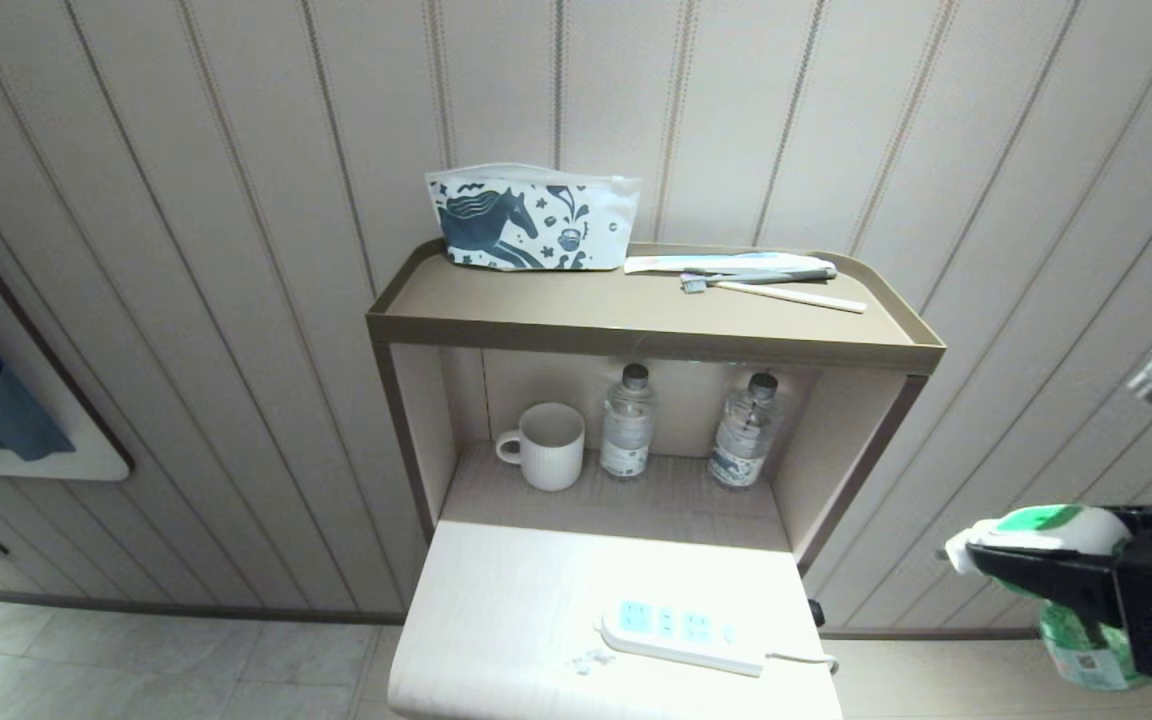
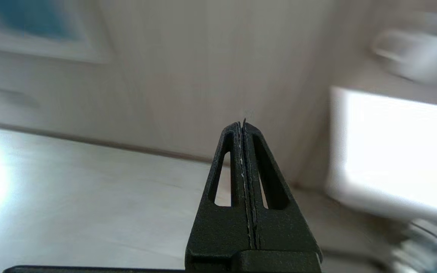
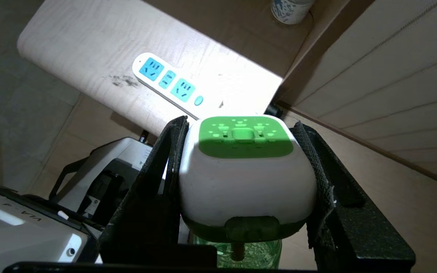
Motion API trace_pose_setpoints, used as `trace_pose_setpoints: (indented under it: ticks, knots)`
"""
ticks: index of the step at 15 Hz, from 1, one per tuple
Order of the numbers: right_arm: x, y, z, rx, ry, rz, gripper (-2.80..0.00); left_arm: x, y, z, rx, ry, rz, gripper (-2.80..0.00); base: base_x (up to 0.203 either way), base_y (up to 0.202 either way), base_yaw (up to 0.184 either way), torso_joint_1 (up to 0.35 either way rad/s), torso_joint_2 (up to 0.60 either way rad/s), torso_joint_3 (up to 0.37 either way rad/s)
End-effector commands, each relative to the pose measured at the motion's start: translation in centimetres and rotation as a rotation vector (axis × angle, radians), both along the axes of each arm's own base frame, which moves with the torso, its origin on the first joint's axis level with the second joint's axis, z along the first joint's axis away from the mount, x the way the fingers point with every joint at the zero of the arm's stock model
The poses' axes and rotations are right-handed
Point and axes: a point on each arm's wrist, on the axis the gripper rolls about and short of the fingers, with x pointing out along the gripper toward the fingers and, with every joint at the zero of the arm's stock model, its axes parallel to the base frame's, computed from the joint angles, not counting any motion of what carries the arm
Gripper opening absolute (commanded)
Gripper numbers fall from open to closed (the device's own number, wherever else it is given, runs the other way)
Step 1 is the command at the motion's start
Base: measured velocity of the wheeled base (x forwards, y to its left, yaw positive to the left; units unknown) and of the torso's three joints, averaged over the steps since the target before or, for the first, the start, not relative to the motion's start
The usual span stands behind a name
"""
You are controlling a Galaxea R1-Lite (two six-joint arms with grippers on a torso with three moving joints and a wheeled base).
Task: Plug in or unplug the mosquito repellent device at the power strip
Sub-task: Place the mosquito repellent liquid on the table
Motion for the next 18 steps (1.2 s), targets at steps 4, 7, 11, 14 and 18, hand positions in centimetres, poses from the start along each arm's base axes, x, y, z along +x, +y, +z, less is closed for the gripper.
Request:
trace_pose_setpoints:
  ticks: [4, 7, 11, 14, 18]
  knots:
    - [-0.2, -0.2, -0.2, 0.037, 0.014, -0.044, -2.8, -0.3, -0.2, -1.6, -0.079, 0.116, -0.258, -2.8, 0.0, 0.0, 0.0, 0.0, 0.0, 0.0]
    - [0.0, -0.1, -0.7, 0.018, 0.026, -0.074, -2.8, -0.6, 0.0, -1.7, -0.053, 0.066, -0.125, -2.8, 0.0, 0.0, 0.0, 0.0, 0.0, 0.0]
    - [0.4, 0.0, -2.0, 0.004, 0.029, -0.096, -2.8, -2.5, -0.1, -2.4, 0.107, -0.12, -0.132, -2.8, 0.0, 0.0, 0.0, 0.0, 0.0, 0.0]
    - [0.8, 0.3, -2.8, 0.03, -0.041, -0.082, -2.8, -2.4, -0.1, -2.3, 0.02, -0.138, -0.116, -2.8, 0.0, 0.0, 0.0, 0.0, 0.0, 0.0]
    - [0.8, 0.4, -3.8, 0.033, -0.039, -0.07, -2.8, -2.4, -0.1, -2.3, 0.022, -0.137, -0.114, -2.8, 0.0, 0.0, 0.0, 0.0, 0.0, 0.0]
